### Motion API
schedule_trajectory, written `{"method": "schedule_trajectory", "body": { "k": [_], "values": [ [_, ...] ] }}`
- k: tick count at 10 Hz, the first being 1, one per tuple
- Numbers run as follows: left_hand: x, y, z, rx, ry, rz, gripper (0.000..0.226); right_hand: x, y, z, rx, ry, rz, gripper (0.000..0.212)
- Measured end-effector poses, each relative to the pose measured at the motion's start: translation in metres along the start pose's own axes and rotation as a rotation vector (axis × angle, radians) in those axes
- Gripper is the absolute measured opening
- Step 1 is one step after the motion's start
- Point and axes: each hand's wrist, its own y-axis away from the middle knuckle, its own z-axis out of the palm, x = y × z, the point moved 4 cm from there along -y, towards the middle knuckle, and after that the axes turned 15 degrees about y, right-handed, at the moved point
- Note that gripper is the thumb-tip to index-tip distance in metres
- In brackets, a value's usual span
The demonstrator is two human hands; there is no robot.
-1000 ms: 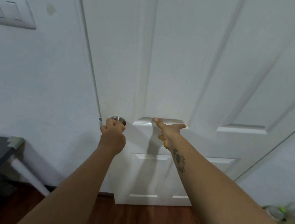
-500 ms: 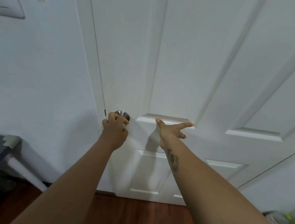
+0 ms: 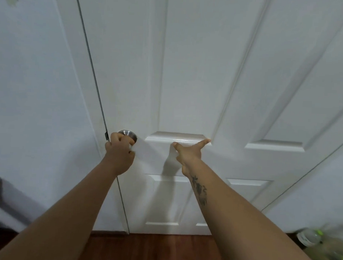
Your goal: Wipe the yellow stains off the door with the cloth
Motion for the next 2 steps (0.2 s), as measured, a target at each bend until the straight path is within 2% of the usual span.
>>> {"method": "schedule_trajectory", "body": {
  "k": [1,2],
  "values": [
    [0.003,0.012,0.003,0.010,-0.070,0.116,0.068,0.005,0.018,-0.023,-0.079,-0.031,-0.102,0.111],
    [0.007,0.063,0.008,0.133,-0.094,0.251,0.074,0.010,0.064,-0.062,-0.070,-0.092,-0.171,0.072]
  ]
}}
